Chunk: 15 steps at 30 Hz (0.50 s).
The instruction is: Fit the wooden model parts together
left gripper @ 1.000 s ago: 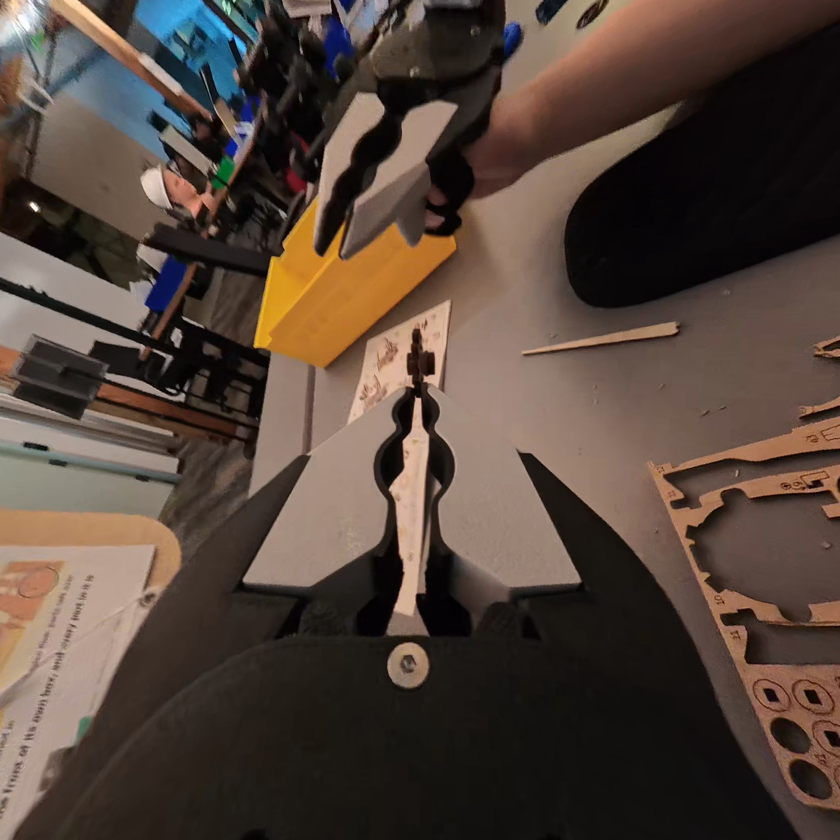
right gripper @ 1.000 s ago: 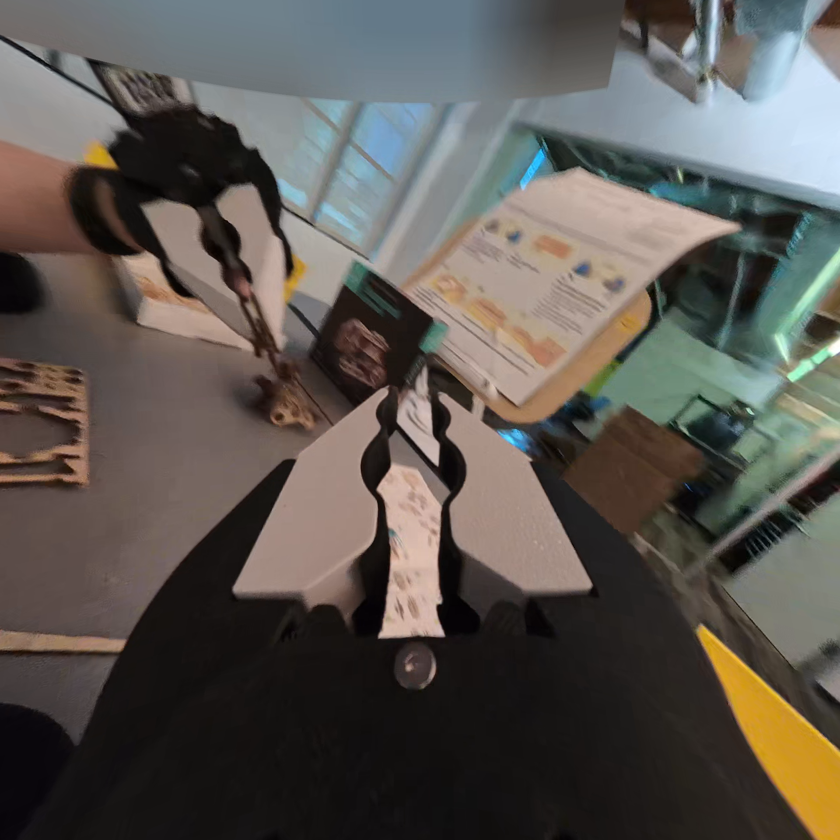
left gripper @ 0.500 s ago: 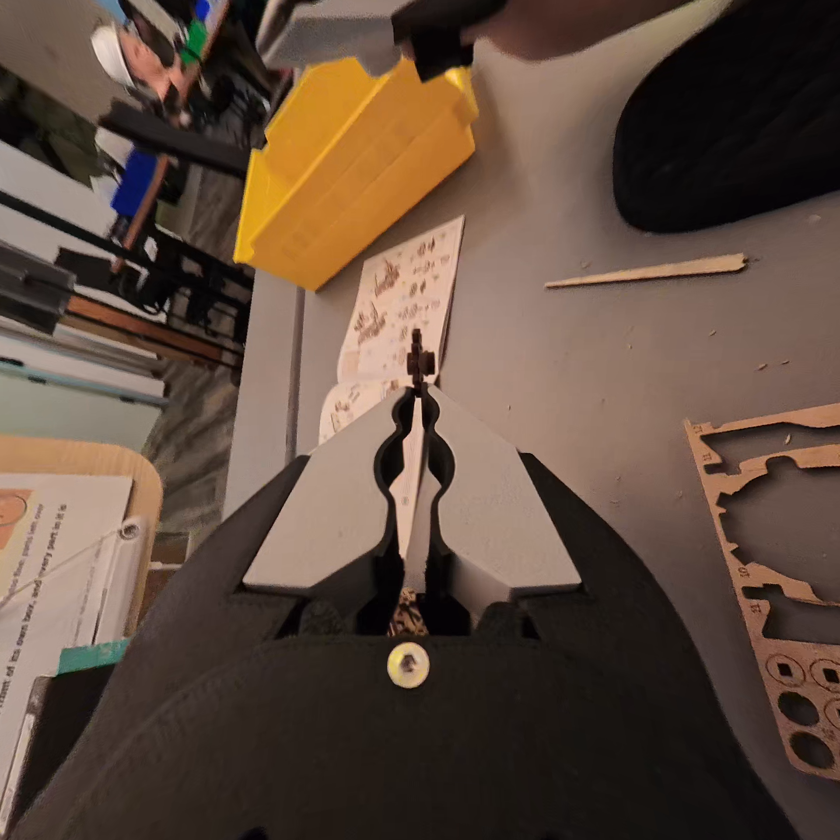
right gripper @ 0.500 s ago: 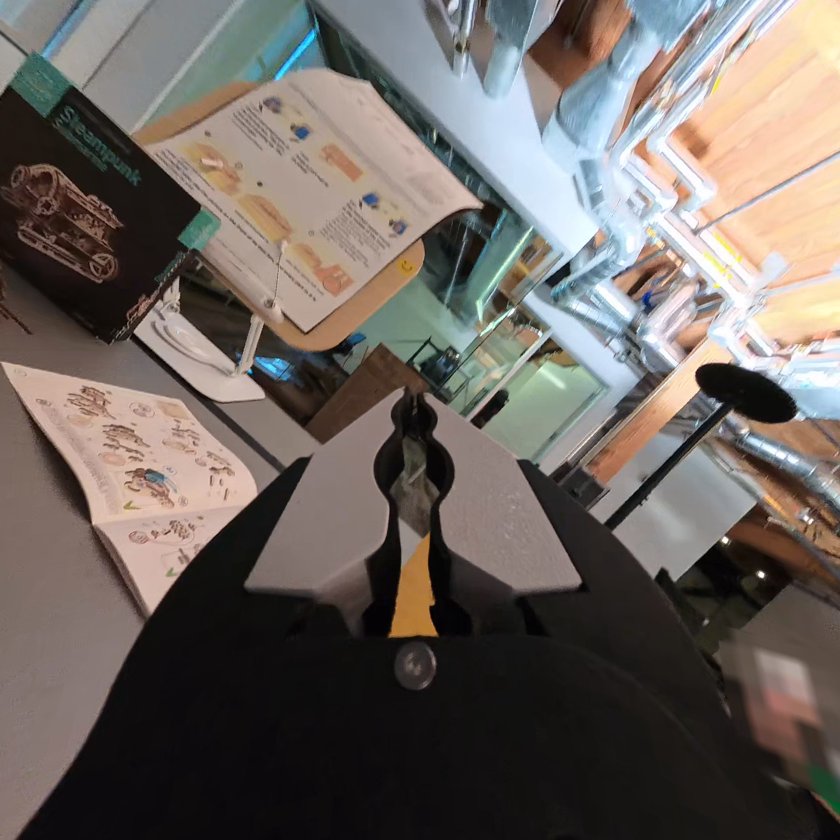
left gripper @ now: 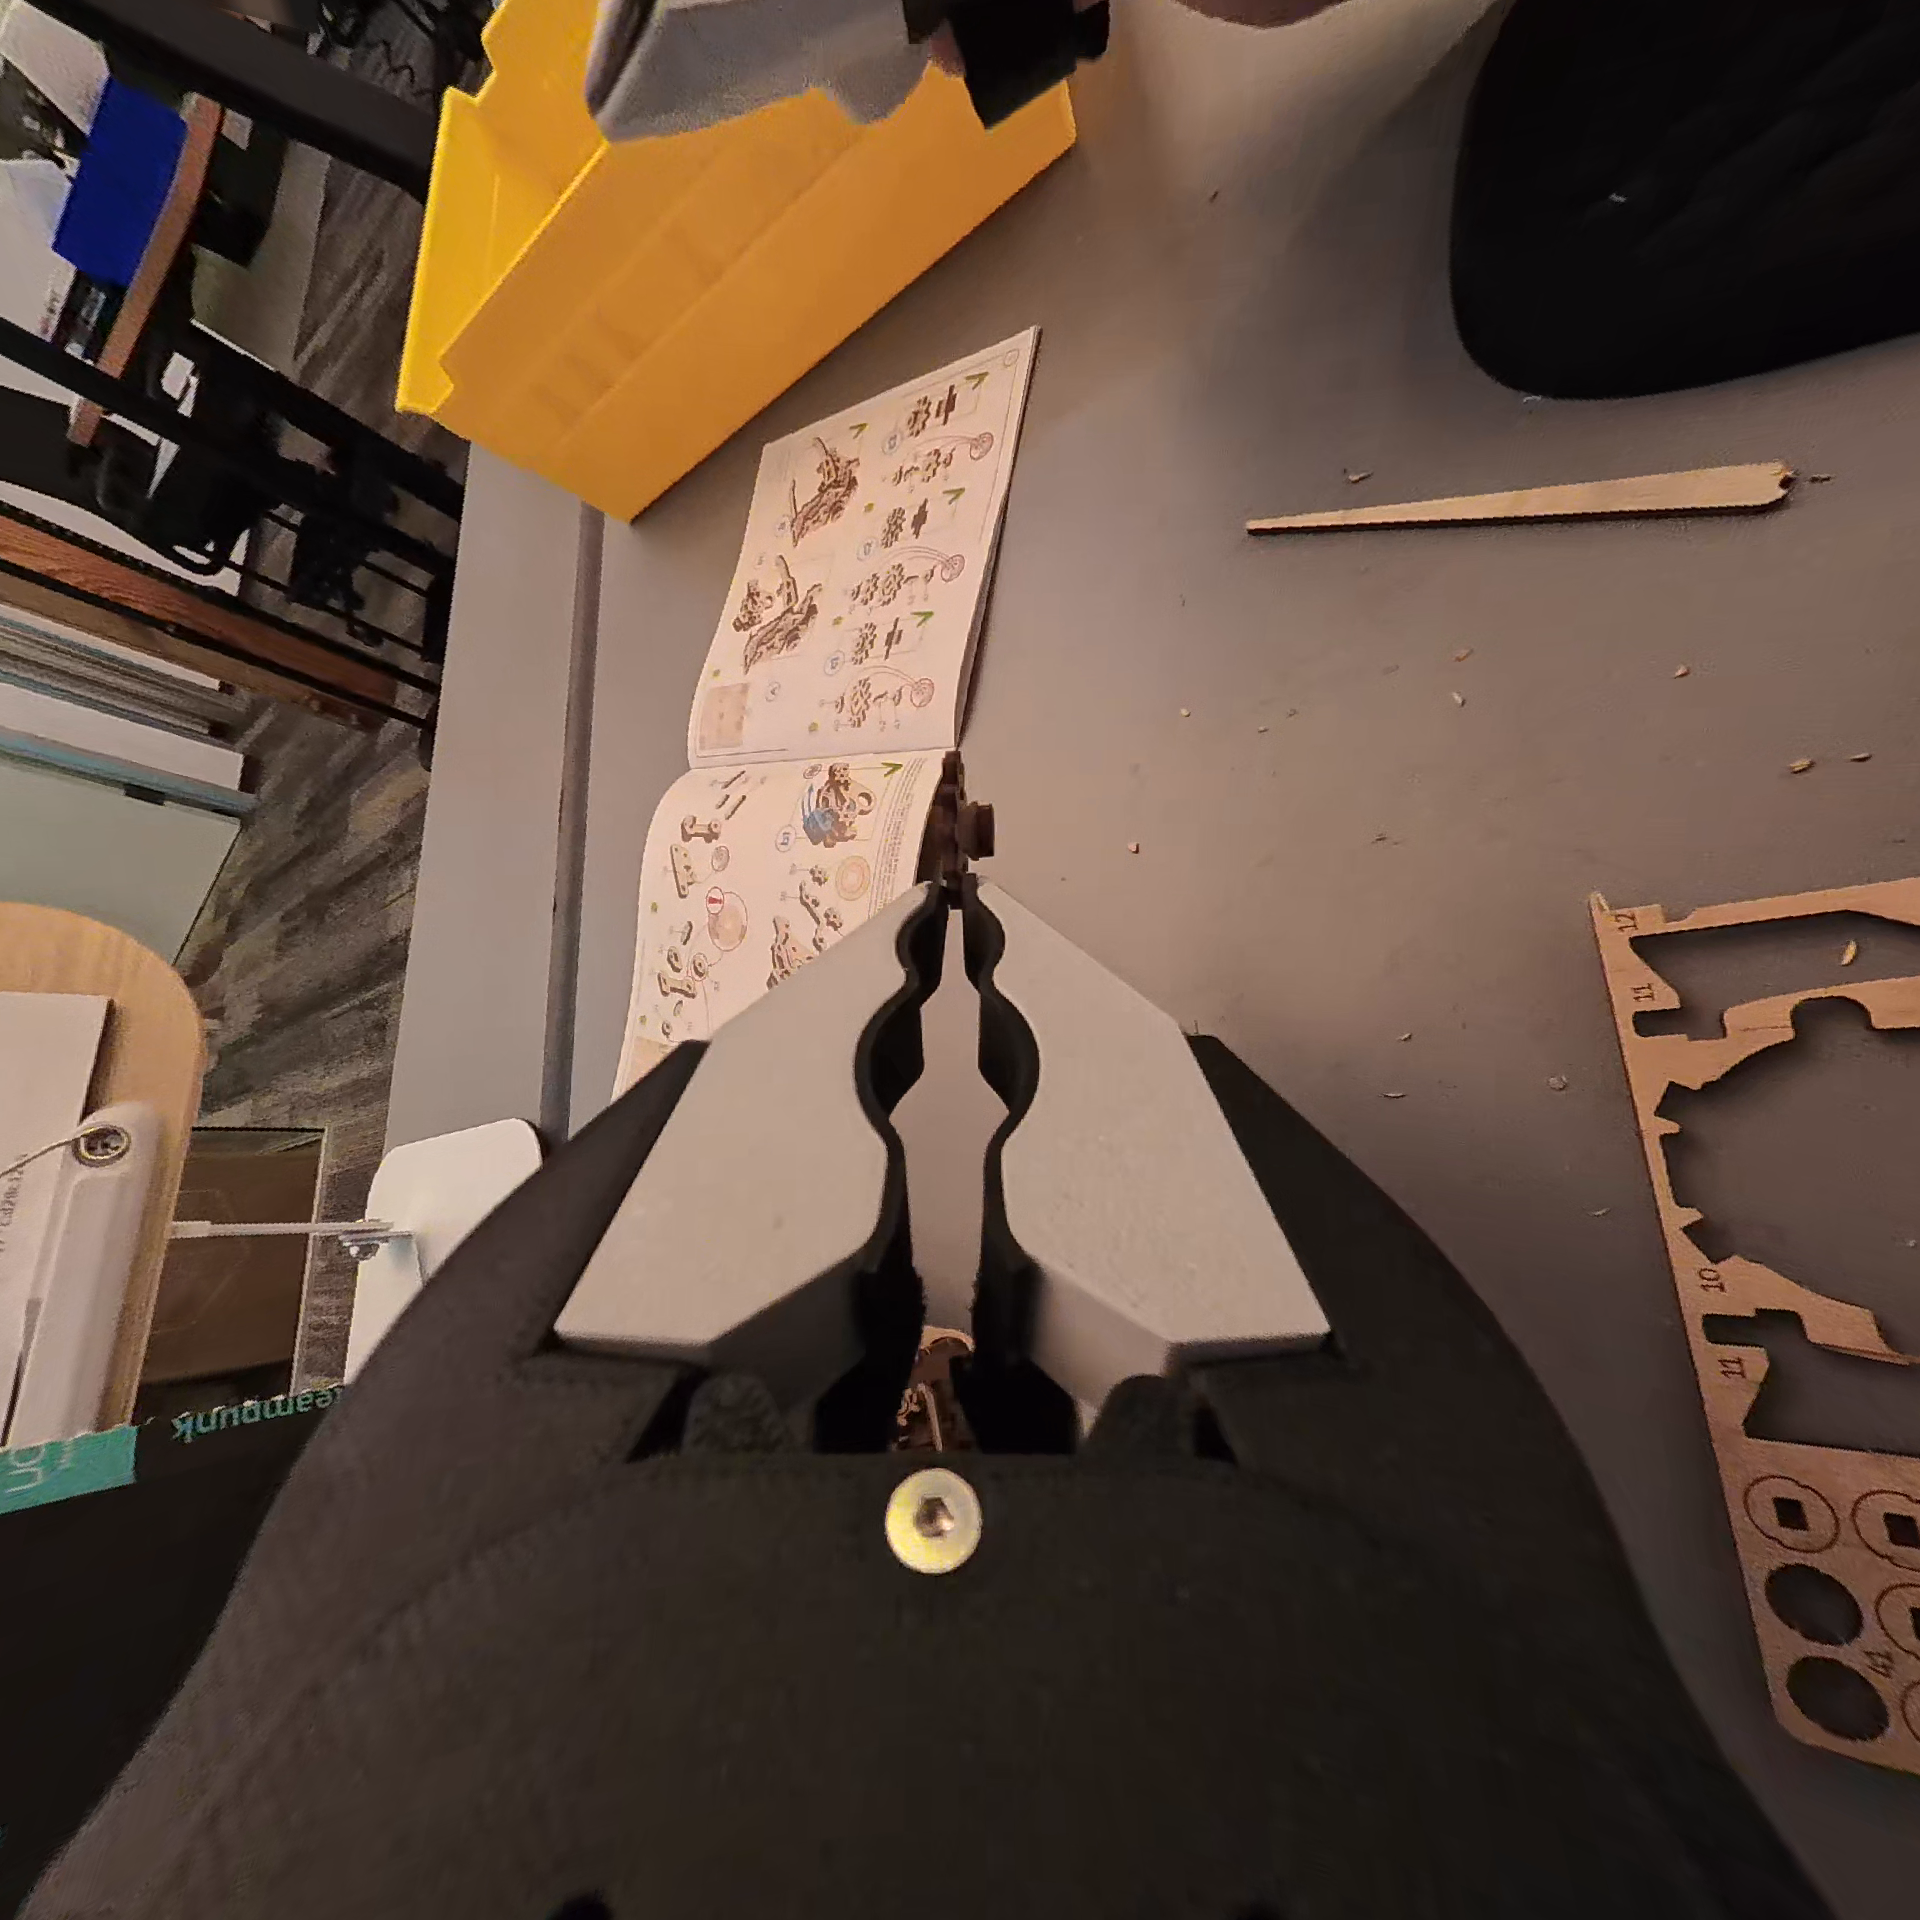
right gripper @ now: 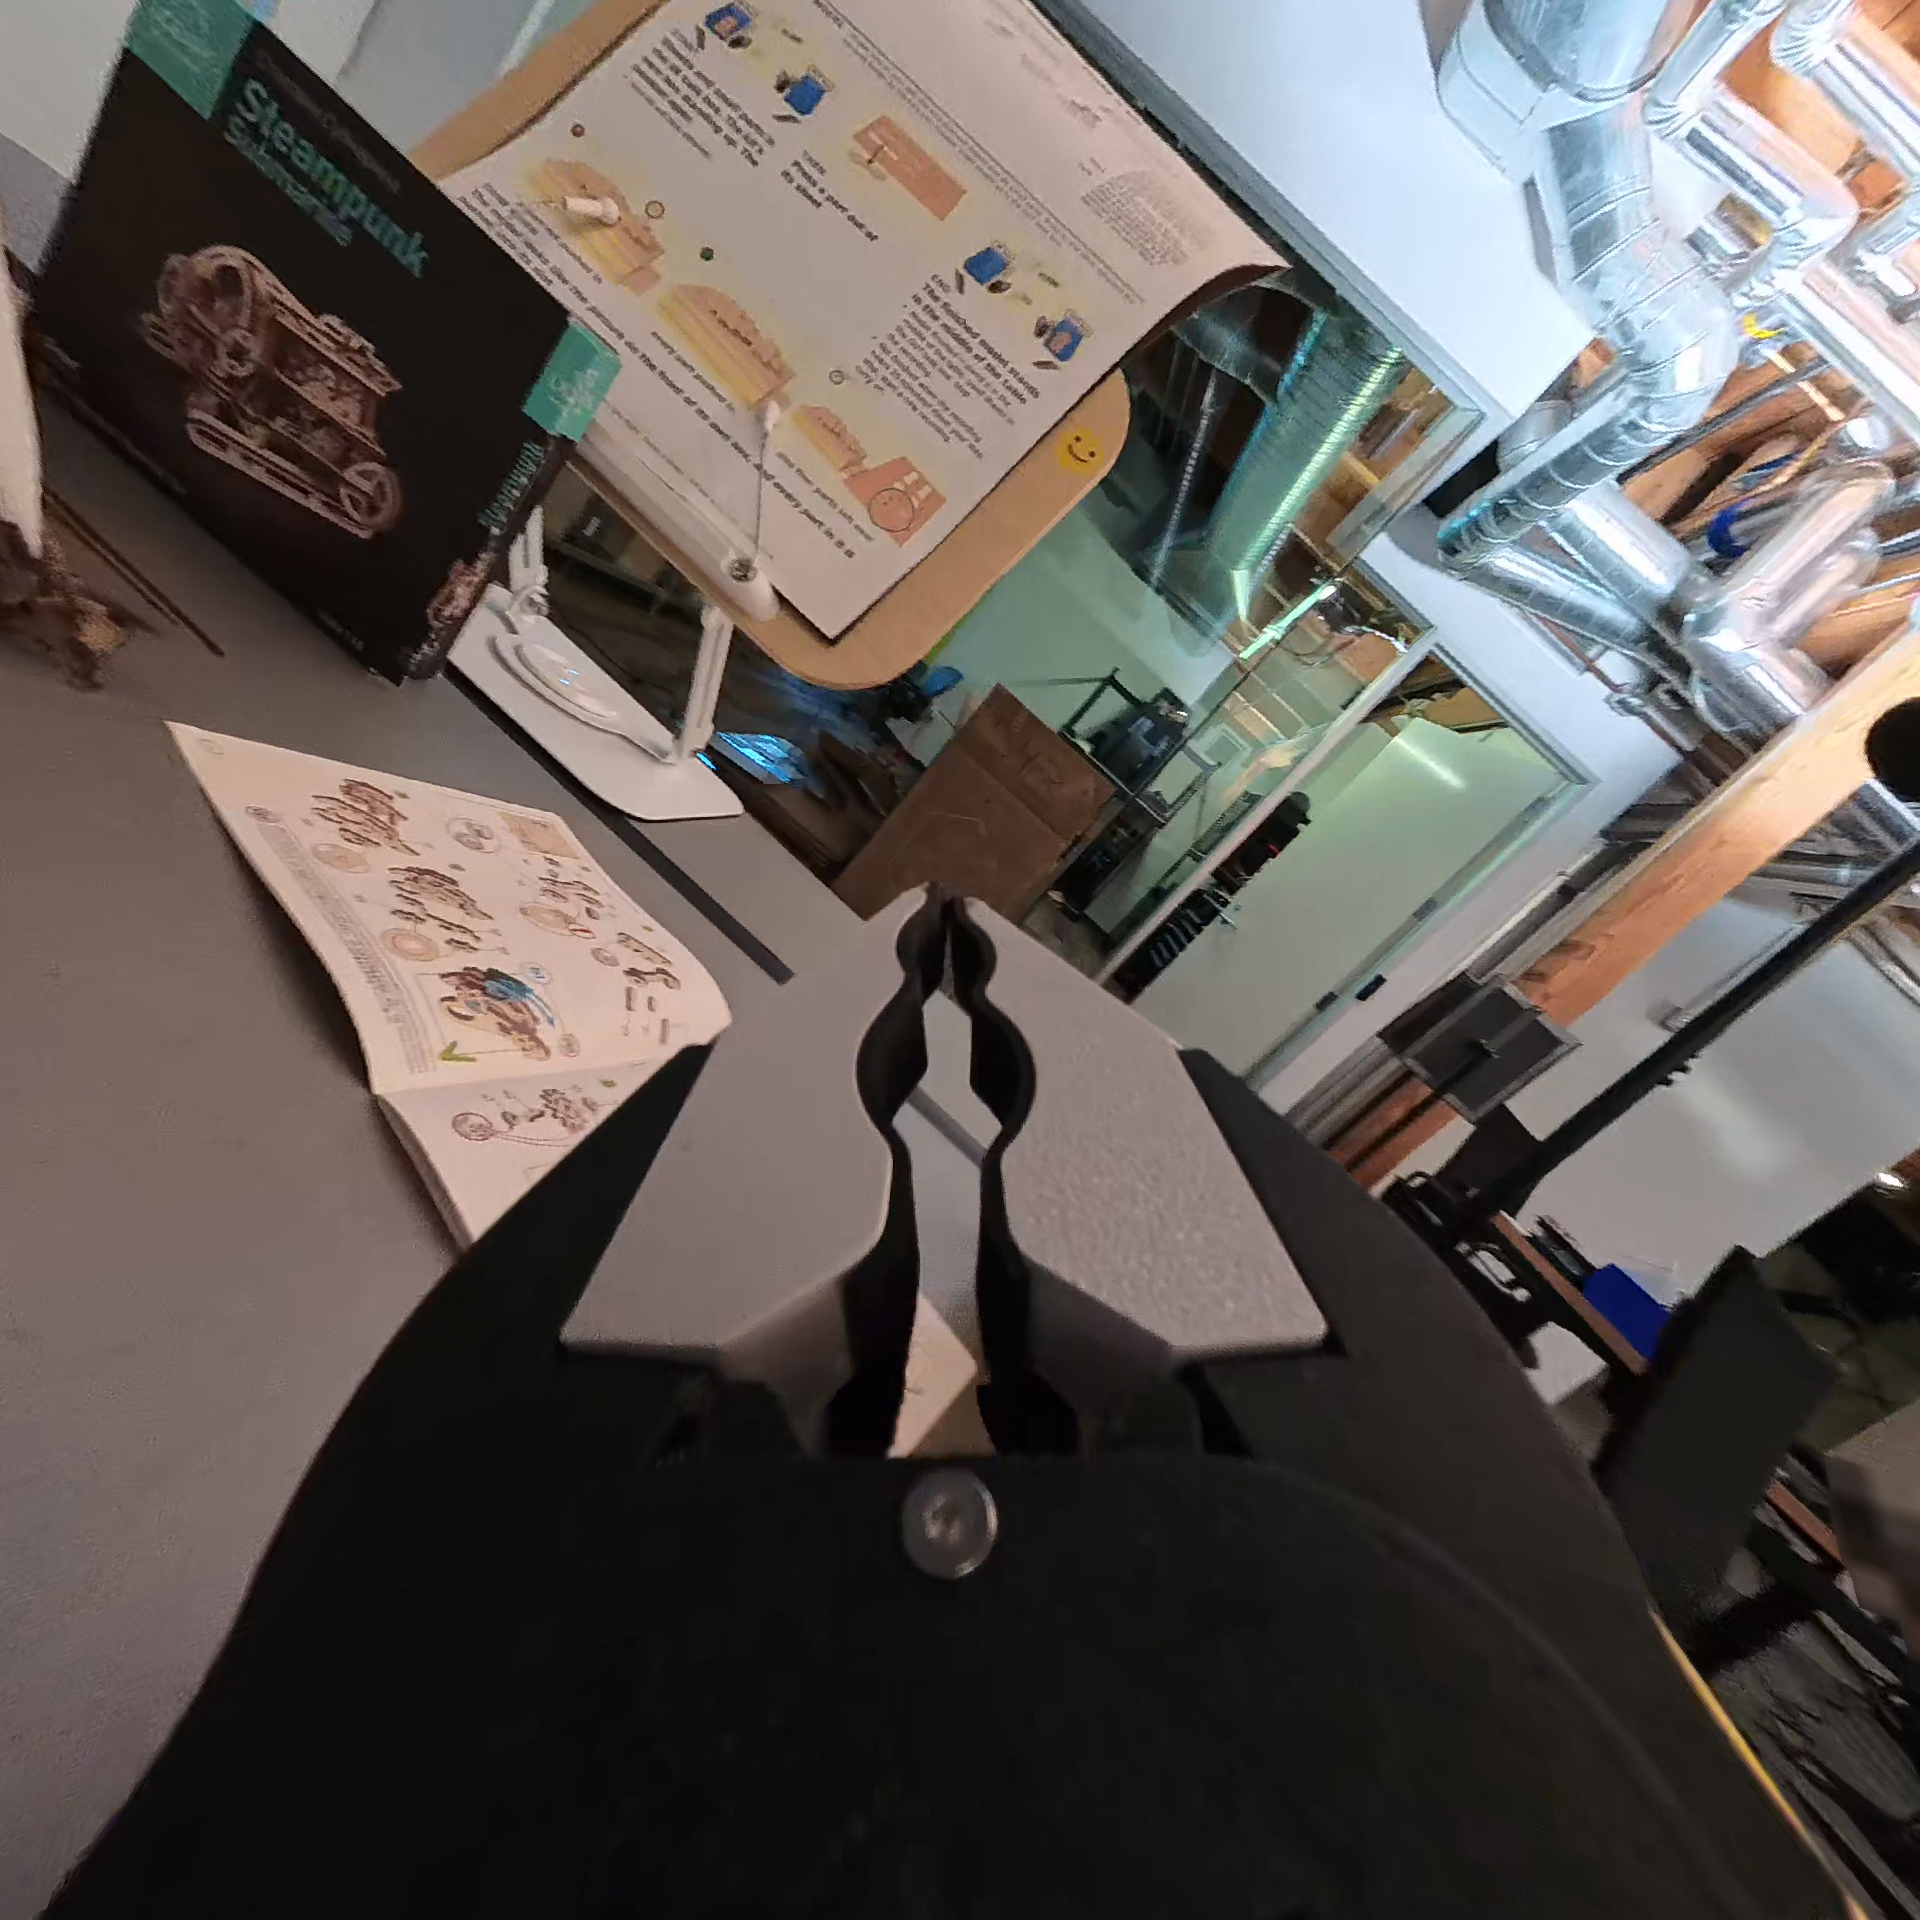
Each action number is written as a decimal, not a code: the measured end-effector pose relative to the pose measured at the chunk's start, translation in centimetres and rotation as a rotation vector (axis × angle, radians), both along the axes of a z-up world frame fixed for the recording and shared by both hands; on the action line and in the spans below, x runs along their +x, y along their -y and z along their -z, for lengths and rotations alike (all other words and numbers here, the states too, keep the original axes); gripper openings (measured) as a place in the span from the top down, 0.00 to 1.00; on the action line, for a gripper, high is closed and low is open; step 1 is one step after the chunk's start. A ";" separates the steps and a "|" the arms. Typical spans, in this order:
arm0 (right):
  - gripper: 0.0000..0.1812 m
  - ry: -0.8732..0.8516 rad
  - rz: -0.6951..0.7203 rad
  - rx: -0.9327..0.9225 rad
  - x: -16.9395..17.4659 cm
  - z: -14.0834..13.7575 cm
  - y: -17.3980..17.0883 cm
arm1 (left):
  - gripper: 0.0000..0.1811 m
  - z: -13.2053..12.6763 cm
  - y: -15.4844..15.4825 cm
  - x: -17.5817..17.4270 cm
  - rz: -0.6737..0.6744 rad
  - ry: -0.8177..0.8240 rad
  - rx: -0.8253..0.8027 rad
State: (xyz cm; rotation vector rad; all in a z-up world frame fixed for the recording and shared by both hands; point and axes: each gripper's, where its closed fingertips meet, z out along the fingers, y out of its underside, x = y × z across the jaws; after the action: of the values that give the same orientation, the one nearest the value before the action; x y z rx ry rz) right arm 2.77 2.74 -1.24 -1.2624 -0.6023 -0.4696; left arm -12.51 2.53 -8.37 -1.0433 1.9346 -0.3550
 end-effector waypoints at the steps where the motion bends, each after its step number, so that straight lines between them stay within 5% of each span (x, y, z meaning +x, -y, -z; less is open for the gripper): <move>1: 1.00 -0.002 -0.015 -0.003 -0.2 0.1 -0.1 | 1.00 0.0 -0.1 0.0 -0.001 0.002 0.001; 15: 1.00 -0.032 -0.001 -0.074 0.3 1.5 -1.0 | 1.00 -0.2 0.9 0.4 0.039 0.021 0.014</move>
State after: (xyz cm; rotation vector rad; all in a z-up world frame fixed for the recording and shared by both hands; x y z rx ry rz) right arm 3.03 3.75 -2.74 -1.3376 -0.5980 -0.4287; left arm -12.15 1.66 -8.16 -0.9904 1.9380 -0.3728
